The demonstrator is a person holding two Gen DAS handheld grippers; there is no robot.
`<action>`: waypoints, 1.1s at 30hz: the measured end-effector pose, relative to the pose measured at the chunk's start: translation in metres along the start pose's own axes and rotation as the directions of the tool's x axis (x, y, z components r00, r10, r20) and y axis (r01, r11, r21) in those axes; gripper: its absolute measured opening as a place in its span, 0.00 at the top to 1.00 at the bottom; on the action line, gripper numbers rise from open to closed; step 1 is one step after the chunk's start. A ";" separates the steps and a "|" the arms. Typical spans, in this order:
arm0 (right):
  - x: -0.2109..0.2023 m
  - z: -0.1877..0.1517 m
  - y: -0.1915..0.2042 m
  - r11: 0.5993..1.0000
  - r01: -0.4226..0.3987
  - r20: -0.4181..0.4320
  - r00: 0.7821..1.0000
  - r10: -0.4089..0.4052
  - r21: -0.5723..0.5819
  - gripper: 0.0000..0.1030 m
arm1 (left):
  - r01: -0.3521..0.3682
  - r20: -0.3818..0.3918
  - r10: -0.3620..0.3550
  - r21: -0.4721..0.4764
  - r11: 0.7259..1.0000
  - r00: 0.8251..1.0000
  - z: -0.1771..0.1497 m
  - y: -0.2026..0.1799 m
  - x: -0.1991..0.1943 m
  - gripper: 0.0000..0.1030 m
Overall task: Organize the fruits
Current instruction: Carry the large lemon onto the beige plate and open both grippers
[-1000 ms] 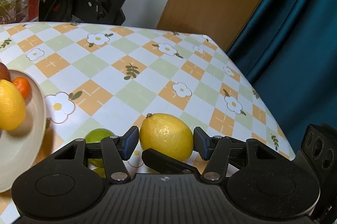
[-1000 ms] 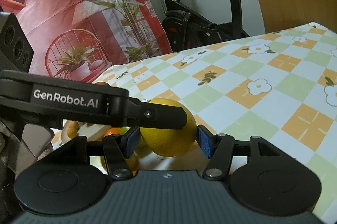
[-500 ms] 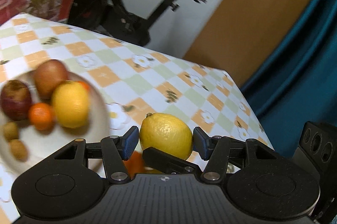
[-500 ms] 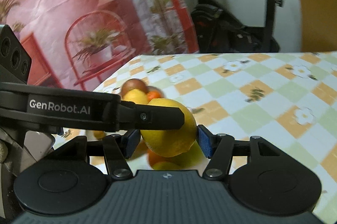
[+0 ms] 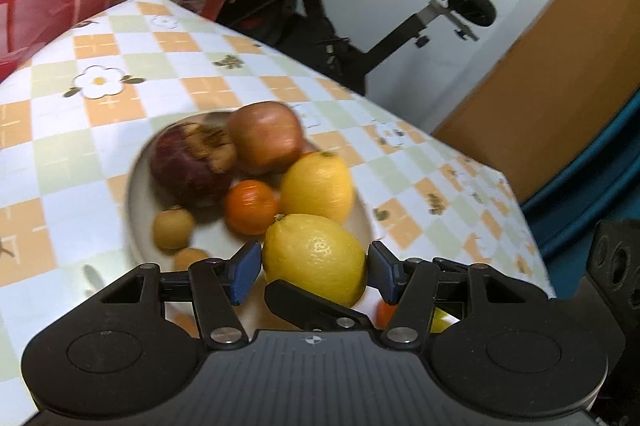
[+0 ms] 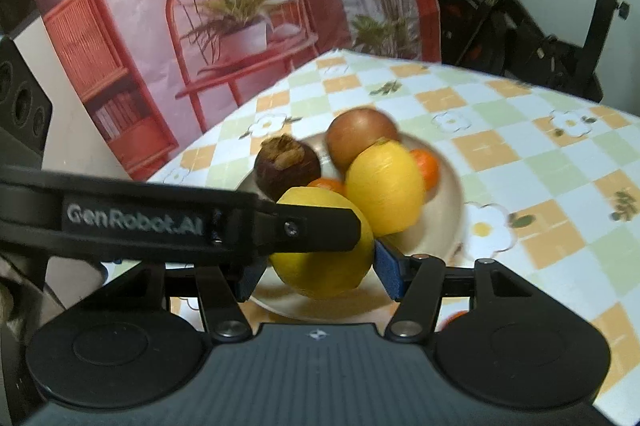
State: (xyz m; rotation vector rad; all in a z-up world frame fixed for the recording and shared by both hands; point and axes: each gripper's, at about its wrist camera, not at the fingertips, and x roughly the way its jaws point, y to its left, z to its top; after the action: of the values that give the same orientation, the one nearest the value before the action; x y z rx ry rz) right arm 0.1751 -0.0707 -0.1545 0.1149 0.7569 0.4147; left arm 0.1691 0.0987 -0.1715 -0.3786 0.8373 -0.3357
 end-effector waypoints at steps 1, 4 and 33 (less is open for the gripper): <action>0.004 0.000 0.002 1.000 0.002 -0.009 1.000 -0.002 -0.003 0.41 | -0.007 -0.001 0.007 0.001 1.000 1.000 -0.001 0.002 -0.001 0.41; 0.014 -0.002 0.007 1.000 0.007 -0.030 1.000 -0.007 -0.008 0.41 | -0.016 -0.003 0.016 -0.004 1.000 1.000 -0.001 0.008 -0.001 0.41; 0.034 -0.006 0.018 0.999 -0.014 -0.025 1.000 0.013 -0.039 0.38 | -0.124 0.053 0.121 0.046 0.991 0.991 -0.008 0.007 -0.009 0.39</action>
State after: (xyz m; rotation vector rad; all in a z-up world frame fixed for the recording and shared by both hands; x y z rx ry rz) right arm 0.1872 -0.0411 -0.1760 0.0785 0.7728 0.4440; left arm 0.1584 0.1072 -0.1741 -0.2875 0.7978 -0.2314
